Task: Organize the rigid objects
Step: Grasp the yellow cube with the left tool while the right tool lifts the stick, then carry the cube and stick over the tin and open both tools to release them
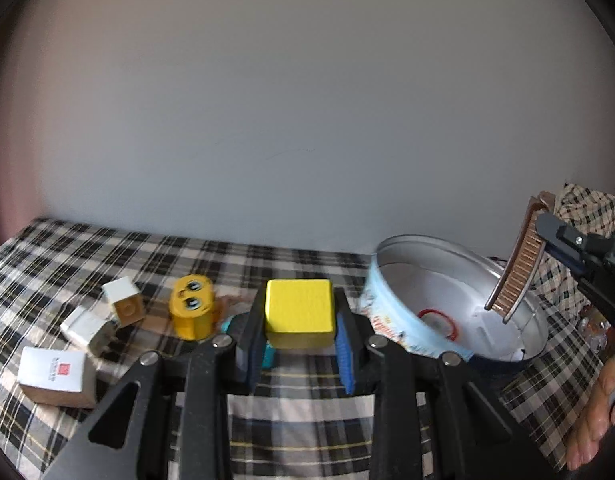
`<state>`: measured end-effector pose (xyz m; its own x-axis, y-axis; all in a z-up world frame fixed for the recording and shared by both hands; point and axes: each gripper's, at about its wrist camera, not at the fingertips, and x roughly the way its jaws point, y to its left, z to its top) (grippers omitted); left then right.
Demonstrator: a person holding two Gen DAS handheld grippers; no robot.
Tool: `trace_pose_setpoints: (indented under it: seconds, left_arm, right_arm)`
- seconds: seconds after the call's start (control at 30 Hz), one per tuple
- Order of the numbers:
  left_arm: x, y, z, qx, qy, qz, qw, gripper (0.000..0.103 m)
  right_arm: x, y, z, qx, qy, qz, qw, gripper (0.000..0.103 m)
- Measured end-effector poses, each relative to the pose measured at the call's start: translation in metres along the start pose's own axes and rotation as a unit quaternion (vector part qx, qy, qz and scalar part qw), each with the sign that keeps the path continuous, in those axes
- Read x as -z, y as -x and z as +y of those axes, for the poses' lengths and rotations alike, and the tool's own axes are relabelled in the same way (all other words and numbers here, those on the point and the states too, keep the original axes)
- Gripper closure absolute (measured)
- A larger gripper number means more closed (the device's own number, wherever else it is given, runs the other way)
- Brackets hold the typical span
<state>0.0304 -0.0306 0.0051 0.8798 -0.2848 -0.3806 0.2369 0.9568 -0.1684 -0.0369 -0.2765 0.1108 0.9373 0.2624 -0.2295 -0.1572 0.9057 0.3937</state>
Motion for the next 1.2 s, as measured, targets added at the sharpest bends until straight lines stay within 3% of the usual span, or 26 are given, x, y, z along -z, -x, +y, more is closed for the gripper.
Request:
trace_pose_setpoints:
  seconds: [0.4, 0.67, 0.87, 1.2]
  left_arm:
    - [-0.013, -0.023, -0.056, 0.045, -0.015, -0.007, 0.9988, 0.075]
    - [-0.019, -0.046, -0.100, 0.070, -0.039, -0.005, 0.9968, 0.075]
    - [-0.018, -0.068, -0.130, 0.082, -0.061, 0.009, 0.9947, 0.075]
    - [-0.016, -0.091, -0.159, 0.086, -0.075, 0.030, 0.9931, 0.075]
  right_arm:
    - [-0.021, 0.023, -0.063, 0.064, -0.048, -0.041, 0.996, 0.085]
    - [-0.038, 0.024, -0.102, 0.120, -0.047, -0.054, 0.990, 0.085]
    - [-0.043, 0.018, -0.120, 0.163, -0.034, -0.054, 0.984, 0.085]
    - [-0.043, 0.005, -0.131, 0.195, -0.012, -0.034, 0.980, 0.085]
